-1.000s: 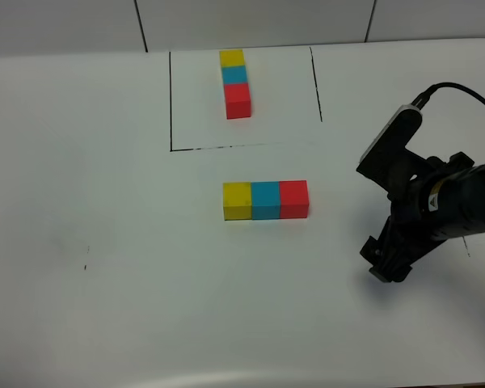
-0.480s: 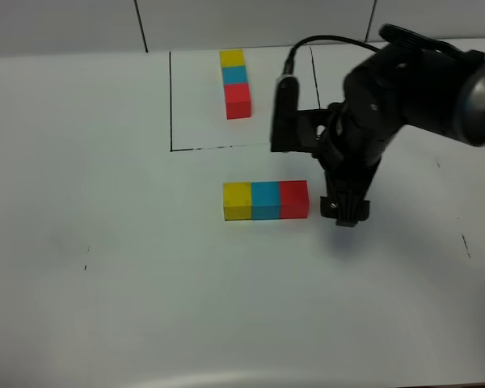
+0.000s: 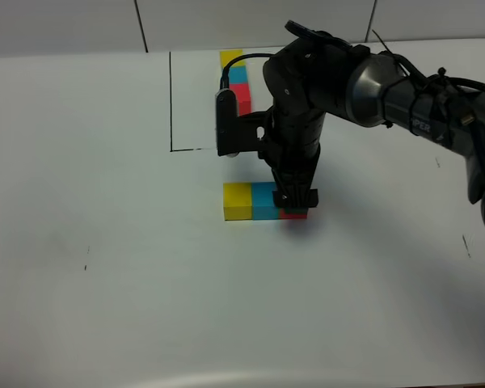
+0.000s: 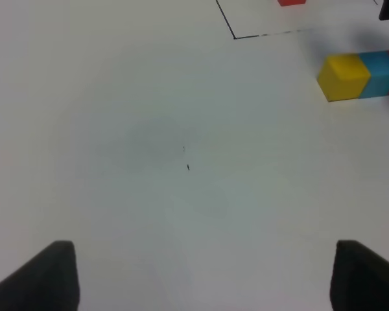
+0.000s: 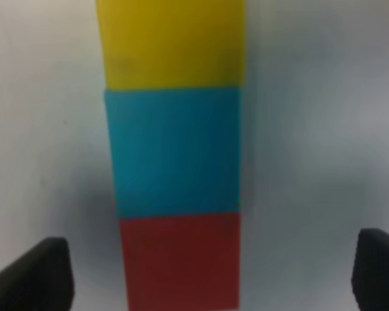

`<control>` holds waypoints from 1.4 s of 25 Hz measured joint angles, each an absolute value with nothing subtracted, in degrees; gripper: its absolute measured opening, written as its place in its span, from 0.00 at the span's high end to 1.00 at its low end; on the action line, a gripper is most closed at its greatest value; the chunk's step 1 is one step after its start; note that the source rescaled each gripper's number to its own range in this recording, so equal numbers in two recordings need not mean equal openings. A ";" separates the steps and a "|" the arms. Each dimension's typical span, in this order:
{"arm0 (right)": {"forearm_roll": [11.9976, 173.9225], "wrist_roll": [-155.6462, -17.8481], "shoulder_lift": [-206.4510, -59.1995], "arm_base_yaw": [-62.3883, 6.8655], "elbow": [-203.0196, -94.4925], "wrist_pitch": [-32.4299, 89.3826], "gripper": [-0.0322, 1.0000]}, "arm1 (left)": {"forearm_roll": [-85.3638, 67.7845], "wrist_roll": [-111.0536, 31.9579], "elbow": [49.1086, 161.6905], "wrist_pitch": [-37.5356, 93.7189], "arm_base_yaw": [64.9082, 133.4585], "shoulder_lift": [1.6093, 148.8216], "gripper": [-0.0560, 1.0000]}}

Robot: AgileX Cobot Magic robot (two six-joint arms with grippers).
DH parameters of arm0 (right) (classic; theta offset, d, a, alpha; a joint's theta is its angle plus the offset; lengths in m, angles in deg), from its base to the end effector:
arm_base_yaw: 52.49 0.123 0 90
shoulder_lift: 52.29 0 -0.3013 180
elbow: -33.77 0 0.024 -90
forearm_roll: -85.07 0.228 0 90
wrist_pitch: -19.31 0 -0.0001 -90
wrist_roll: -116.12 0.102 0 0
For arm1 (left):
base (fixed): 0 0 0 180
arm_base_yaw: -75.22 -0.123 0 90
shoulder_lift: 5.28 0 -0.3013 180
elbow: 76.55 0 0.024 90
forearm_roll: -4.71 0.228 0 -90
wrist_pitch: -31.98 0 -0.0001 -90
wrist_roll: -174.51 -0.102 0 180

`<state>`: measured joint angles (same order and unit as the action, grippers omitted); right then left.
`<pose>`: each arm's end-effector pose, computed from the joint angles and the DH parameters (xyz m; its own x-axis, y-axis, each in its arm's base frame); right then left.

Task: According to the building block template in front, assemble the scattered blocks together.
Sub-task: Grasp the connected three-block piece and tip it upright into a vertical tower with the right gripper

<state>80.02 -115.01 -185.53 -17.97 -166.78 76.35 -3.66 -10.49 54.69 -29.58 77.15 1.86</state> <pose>0.3703 0.2455 0.1766 -0.0300 -0.9984 -0.0474 -0.9814 0.0385 -0.1883 -0.0341 -0.0119 0.2618 -0.4543 0.0325 -0.8903 0.1551 0.9870 -0.0431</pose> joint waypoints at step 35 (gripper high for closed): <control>85.07 -117.23 -191.04 -17.95 -168.03 73.49 0.95 | -3.66 -10.48 54.69 -29.58 77.15 1.86 0.32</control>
<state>85.07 -117.23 -191.04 -17.95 -168.03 73.49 -3.66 -10.48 54.69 -29.58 77.15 1.86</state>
